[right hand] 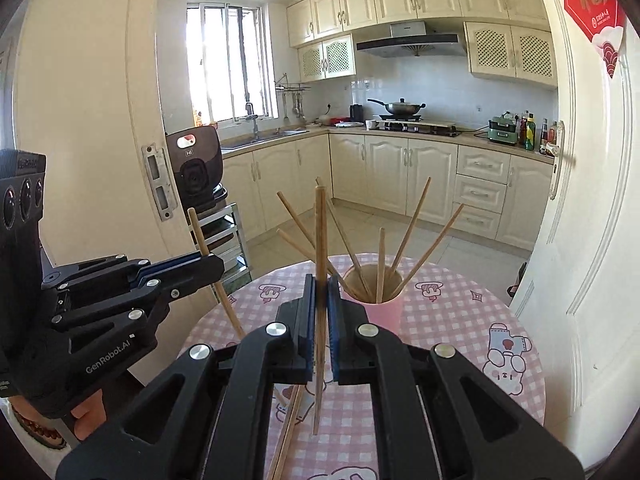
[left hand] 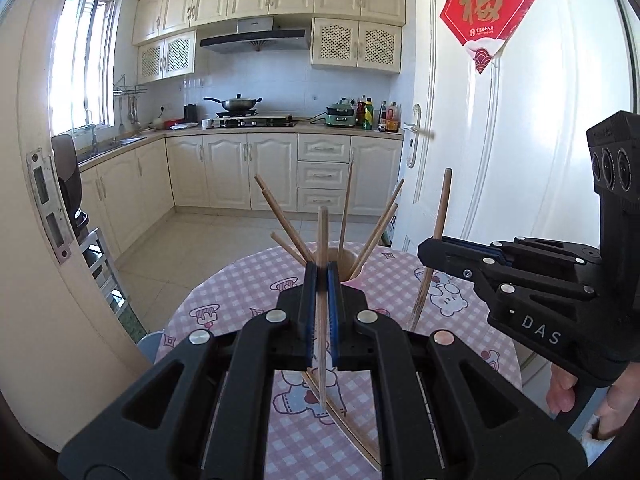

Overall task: Organize utensils
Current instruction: 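Lift both held chopsticks upright and carry them above the pink cup, then lower both chopsticks into the pink cup and open both grippers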

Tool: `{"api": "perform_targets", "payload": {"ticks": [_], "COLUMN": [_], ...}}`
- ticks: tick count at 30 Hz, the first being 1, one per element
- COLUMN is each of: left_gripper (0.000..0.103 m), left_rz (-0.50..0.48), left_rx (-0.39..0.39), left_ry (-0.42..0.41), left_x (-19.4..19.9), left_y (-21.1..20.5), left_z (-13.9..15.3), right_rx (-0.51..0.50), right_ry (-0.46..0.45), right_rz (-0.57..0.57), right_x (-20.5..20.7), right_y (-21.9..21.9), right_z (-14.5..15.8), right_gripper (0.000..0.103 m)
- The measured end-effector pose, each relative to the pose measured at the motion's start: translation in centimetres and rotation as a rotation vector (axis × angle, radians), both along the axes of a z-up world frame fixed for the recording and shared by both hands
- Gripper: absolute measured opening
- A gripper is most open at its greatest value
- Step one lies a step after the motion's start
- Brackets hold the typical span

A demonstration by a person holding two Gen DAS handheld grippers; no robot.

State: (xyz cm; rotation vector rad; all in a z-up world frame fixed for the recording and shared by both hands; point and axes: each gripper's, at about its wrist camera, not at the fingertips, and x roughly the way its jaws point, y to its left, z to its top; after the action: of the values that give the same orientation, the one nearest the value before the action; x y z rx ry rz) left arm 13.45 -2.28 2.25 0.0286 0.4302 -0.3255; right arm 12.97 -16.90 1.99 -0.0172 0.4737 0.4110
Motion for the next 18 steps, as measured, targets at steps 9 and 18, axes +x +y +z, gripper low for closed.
{"api": "perform_targets", "payload": {"ticks": [9, 18], "left_gripper": [0.005, 0.005], "left_rz": [-0.028, -0.038], "left_rx": [-0.029, -0.046], "left_ry": [-0.053, -0.136], "left_x": [0.7, 3.3], "left_y": [-1.2, -3.3], "left_z": [2.6, 5.8], "right_rx": [0.020, 0.039], "right_ry": [-0.096, -0.247], "right_rz": [-0.085, -0.190], "right_x": [0.4, 2.4], "right_y": [-2.1, -3.3], "right_z": [1.8, 3.9], "right_gripper": [0.004, 0.004]}}
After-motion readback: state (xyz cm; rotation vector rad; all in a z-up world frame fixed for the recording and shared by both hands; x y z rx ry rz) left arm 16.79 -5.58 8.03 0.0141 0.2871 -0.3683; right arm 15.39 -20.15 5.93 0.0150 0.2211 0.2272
